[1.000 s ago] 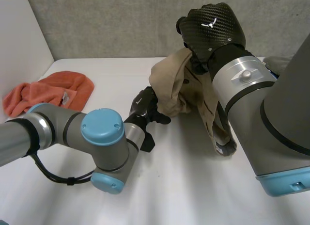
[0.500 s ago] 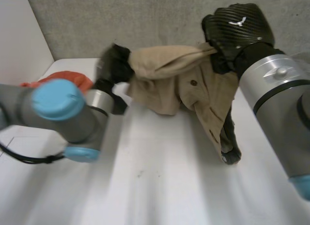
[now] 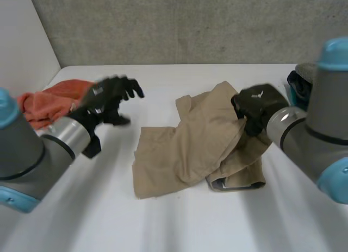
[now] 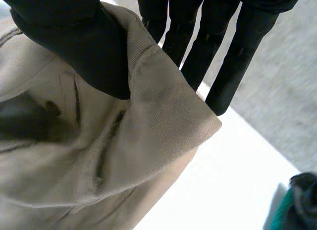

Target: Fold the laundry.

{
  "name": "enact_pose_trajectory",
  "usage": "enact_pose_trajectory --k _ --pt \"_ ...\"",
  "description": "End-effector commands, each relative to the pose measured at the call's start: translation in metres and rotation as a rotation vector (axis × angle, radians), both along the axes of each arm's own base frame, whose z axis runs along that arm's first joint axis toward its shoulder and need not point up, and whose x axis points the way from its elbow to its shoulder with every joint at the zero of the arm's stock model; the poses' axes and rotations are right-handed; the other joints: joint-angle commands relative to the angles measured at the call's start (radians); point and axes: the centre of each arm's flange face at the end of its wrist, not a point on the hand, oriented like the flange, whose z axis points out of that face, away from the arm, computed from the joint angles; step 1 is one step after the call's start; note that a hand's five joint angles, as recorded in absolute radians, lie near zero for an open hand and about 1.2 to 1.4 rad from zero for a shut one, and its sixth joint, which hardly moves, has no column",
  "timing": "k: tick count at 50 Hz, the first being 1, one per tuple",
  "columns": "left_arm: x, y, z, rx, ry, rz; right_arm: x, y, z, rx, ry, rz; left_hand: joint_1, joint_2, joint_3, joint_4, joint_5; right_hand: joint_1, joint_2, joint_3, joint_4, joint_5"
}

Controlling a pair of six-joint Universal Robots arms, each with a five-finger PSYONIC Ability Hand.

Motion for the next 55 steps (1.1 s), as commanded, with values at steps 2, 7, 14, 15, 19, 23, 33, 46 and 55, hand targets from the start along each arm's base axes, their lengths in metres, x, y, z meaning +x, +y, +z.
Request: enact_pose_trajectory --k 2,7,14,15,19,23,33,46,55 --pt "0.004 0.019 -0.026 0.119 -0.075 -0.010 0.001 -0.004 -0.014 -0.005 0.002 -0.020 -0.168 -0.227 -0.231 -0.247 -0.249 0.298 0.223 0.206 0.198 0.205" --pt "0.004 0.052 -0.015 0.083 -0.078 -0.051 0.002 -0.006 -0.011 -0.038 -0.017 -0.022 -0.239 -0.298 -0.301 -0.317 -0.319 0.298 0.223 0.206 0.198 0.205" --pt "-0.014 0.102 -0.035 0.064 -0.198 -0.184 -0.005 -0.008 -0.020 -0.042 -0.004 -0.068 -0.093 -0.151 -0.155 -0.171 -0.173 0.298 0.223 0.206 0.198 0.205" --pt "-0.014 0.107 -0.039 0.050 -0.233 -0.191 -0.006 -0.007 -0.022 -0.038 -0.001 -0.070 -0.046 -0.104 -0.108 -0.124 -0.126 0.298 0.223 0.206 0.198 0.205" --pt "-0.014 0.116 -0.057 -0.047 -0.419 -0.174 -0.009 -0.005 -0.032 -0.028 0.010 -0.071 0.061 0.002 -0.002 -0.018 -0.020 0.298 0.223 0.206 0.198 0.205" --pt "-0.016 0.116 -0.072 -0.107 -0.560 -0.129 -0.011 0.000 -0.034 -0.040 0.001 -0.067 0.078 0.019 0.016 0.000 -0.002 0.298 0.223 0.206 0.198 0.205" --pt "-0.024 0.103 -0.091 -0.092 -0.602 -0.125 -0.014 0.006 -0.040 -0.057 -0.010 -0.063 0.119 0.061 0.057 0.041 0.039 0.298 0.223 0.206 0.198 0.205" --pt "-0.037 0.092 -0.109 -0.071 -0.612 -0.141 -0.016 0.011 -0.054 -0.055 -0.010 -0.061 0.195 0.137 0.133 0.117 0.115 0.298 0.223 0.206 0.198 0.205" --pt "-0.043 0.074 -0.083 -0.189 -0.542 -0.057 -0.022 0.008 -0.042 -0.089 -0.025 -0.081 0.765 0.706 0.702 0.687 0.685 0.298 0.223 0.206 0.198 0.205"
